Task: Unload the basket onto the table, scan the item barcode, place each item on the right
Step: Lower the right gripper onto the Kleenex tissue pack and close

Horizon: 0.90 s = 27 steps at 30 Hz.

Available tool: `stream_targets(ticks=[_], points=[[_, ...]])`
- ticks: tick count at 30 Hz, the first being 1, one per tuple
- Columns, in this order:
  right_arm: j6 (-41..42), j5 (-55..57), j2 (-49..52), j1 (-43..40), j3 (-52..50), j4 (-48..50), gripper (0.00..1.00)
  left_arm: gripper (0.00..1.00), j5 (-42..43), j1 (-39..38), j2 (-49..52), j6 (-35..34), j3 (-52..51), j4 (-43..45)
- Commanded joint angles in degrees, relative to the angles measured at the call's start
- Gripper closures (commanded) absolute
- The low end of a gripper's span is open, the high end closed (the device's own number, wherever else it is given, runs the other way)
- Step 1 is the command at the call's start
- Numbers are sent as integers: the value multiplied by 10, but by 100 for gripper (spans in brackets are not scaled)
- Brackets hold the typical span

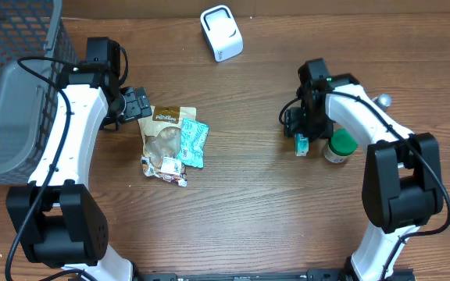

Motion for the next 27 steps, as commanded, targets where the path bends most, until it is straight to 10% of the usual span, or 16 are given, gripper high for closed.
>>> stream_targets(ticks=[1,7,11,27], points=[[2,3,-14,-1,-30,22,32,0,-3,0,-11,0,8,0],[2,-1,-14,-1,-51,51,70,0,-3,0,-11,0,8,0],[3,-57,-14,1,-51,62,78,0,-3,0,-11,0,8,0],[163,-37,-14,190,-51,132,78,0,-3,0,-11,0,8,0]])
